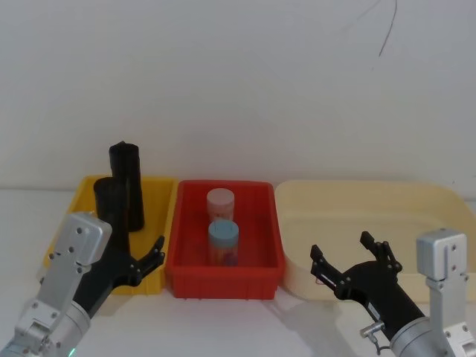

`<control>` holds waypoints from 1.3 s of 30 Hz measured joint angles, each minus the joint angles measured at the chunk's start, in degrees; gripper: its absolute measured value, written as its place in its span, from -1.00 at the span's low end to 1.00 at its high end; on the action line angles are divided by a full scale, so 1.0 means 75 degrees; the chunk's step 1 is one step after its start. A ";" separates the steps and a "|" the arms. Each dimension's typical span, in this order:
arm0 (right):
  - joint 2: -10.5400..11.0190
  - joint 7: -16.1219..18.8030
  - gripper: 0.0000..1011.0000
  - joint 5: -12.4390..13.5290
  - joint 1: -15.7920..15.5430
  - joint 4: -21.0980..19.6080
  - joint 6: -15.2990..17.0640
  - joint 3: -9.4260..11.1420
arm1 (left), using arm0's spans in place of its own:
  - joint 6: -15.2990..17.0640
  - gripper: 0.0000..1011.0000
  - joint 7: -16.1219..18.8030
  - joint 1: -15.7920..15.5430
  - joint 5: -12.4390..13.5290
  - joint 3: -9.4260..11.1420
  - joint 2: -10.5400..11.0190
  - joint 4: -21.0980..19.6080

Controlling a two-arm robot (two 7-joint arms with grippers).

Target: Pick up the garbage bag with the one hand and transfer it to the other hand.

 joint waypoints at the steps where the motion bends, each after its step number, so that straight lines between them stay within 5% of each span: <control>1: 0.0000 0.0000 0.98 0.0000 0.0000 0.0000 0.0000 0.0000 | 0.0000 0.98 0.0000 0.0000 0.0000 0.0000 0.0000 0.0000; 27: 0.0000 0.0000 0.98 0.0000 0.0000 0.0000 0.0000 0.0000 | -0.0020 0.98 -0.0003 0.0000 0.0014 -0.0005 -0.0002 0.0007; 39: 0.0000 0.0000 0.98 0.0000 0.0000 0.0000 0.0000 0.0000 | -0.0471 0.98 -0.0057 0.0051 0.0148 -0.0171 0.0150 0.0183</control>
